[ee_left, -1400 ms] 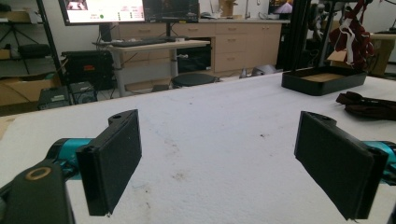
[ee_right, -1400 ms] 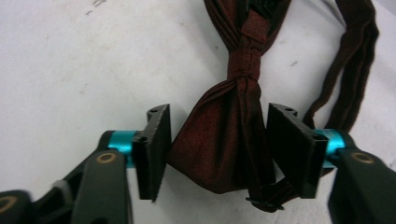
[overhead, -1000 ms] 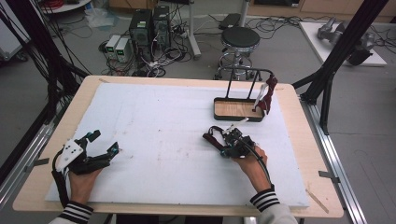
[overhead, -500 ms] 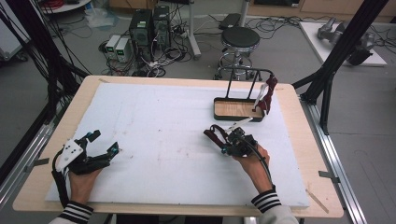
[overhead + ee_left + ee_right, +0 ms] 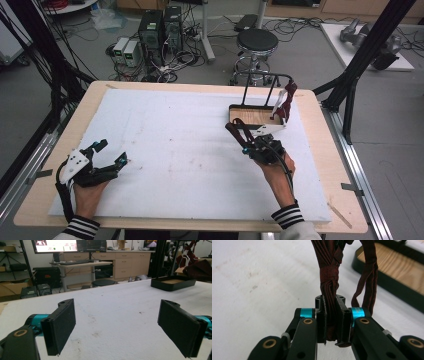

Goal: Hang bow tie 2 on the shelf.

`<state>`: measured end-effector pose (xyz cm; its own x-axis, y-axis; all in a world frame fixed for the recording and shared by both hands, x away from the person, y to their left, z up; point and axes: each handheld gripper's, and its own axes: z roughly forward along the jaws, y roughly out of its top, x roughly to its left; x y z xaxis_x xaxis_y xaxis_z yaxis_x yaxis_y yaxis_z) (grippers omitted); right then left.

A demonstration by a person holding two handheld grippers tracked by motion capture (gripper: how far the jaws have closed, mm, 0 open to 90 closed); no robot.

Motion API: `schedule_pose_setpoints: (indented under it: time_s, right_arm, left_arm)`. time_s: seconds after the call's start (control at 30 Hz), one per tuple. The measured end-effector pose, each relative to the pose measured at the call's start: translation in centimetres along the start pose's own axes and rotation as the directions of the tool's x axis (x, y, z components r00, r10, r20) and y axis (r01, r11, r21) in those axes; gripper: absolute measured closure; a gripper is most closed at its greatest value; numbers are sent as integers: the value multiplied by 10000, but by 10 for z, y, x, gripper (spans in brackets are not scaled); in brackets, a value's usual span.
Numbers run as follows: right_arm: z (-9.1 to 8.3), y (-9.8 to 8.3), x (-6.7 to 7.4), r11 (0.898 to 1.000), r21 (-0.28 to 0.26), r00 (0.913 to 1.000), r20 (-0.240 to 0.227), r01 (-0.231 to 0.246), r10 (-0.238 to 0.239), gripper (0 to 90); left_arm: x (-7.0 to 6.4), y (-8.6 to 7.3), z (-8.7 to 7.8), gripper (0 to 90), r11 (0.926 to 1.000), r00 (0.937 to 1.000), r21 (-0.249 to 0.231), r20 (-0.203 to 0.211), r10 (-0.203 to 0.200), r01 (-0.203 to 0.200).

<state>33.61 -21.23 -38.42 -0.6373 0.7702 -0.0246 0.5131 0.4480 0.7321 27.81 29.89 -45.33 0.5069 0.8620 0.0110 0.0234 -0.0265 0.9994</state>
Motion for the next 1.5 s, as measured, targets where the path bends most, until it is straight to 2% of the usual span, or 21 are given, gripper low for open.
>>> schedule_pose_setpoints:
  time_s: [0.2,0.4,0.57,0.8,0.93,1.07,1.2,1.43,1.5]
  right_arm:
    - [-9,0,-4,9972,-721,9996,176,-196,209,814]
    - [-19,2,-8,9879,-1507,9981,439,-356,426,815]
    - [-28,7,-11,9745,-2195,9955,711,-464,634,814]
    - [-46,18,-17,9500,-3105,9885,1300,-338,777,814]
    - [-50,21,-22,9413,-3354,9862,1394,-379,894,814]
    - [-52,24,-27,9299,-3609,9805,1457,-717,1321,814]
    - [-51,27,-31,9210,-3812,9747,1634,-803,1527,814]
    - [-45,33,-38,9157,-3940,9691,1844,-798,1638,814]
    - [-43,36,-40,9128,-3978,9671,1823,-927,1777,814]
  left_arm:
    - [0,0,0,152,10000,10000,1,-1,1,-1]
    - [0,0,0,152,10000,10000,4,-2,2,-2]
    - [0,0,0,152,10000,10000,4,-3,4,-4]
    - [0,0,0,152,10000,10000,13,-10,3,-3]
    - [0,0,0,152,10000,10000,11,-5,4,-4]
    - [0,0,0,152,10000,10000,10,-6,5,-5]
    - [0,0,0,152,10000,10000,5,-5,4,-4]
    - [0,0,0,152,10000,10000,3,-5,1,-1]
    - [0,0,0,152,10000,10000,2,-2,0,0]
